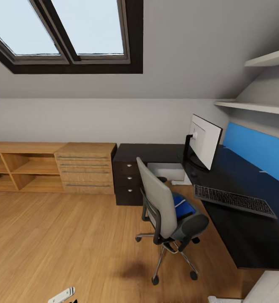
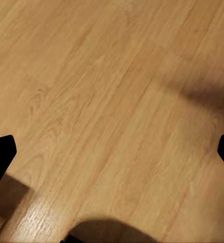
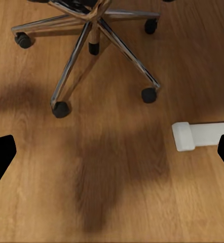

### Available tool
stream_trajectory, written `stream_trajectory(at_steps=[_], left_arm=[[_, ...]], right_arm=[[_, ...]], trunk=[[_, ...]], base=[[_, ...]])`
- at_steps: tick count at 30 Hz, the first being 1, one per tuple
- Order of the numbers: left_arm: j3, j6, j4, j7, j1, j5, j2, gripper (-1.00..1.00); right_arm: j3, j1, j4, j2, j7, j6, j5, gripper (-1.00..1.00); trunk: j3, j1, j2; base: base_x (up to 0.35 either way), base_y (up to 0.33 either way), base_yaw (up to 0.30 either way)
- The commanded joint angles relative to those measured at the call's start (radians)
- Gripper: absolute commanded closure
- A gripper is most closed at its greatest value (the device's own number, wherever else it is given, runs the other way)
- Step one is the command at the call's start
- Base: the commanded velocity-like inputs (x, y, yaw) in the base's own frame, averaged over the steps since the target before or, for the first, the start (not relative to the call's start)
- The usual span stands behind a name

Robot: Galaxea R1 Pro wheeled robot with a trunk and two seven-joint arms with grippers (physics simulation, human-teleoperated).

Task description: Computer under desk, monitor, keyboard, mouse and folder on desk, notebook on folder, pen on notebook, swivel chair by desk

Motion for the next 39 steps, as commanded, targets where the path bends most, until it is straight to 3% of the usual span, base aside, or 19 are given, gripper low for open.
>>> stream_trajectory(at_steps=[1, 30, 33, 39], left_arm=[[-0.001, 0.004, -0.002, 0.005, 0.0, 0.009, 0.0, -1.0], [-0.01, 0.0, 0.014, 0.007, 0.0, 0.006, 0.0, -1.0], [-0.017, -0.052, 0.013, 0.004, 0.0, 0.005, 0.0, -1.0], [-0.03, -0.074, 0.016, 0.005, 0.0, 0.005, 0.0, -1.0]], right_arm=[[0.0, -0.001, 0.001, 0.0, -0.004, -0.004, 0.001, -1.0], [0.0, -0.001, 0.001, -0.001, -0.004, -0.006, 0.001, -1.0], [0.0, -0.001, 0.001, -0.001, -0.004, -0.007, 0.001, -1.0], [0.0, -0.001, 0.001, -0.001, -0.004, -0.009, 0.001, -1.0]], trunk=[[-0.004, 0.004, -0.008], [-0.095, 0.115, -0.211], [-0.105, 0.127, -0.232], [-0.123, 0.15, -0.274]], base=[[0.0, 0.0, -0.003], [0.0, 0.0, 0.0], [0.0, 0.0, 0.0], [0.0, 0.0, 0.0]])
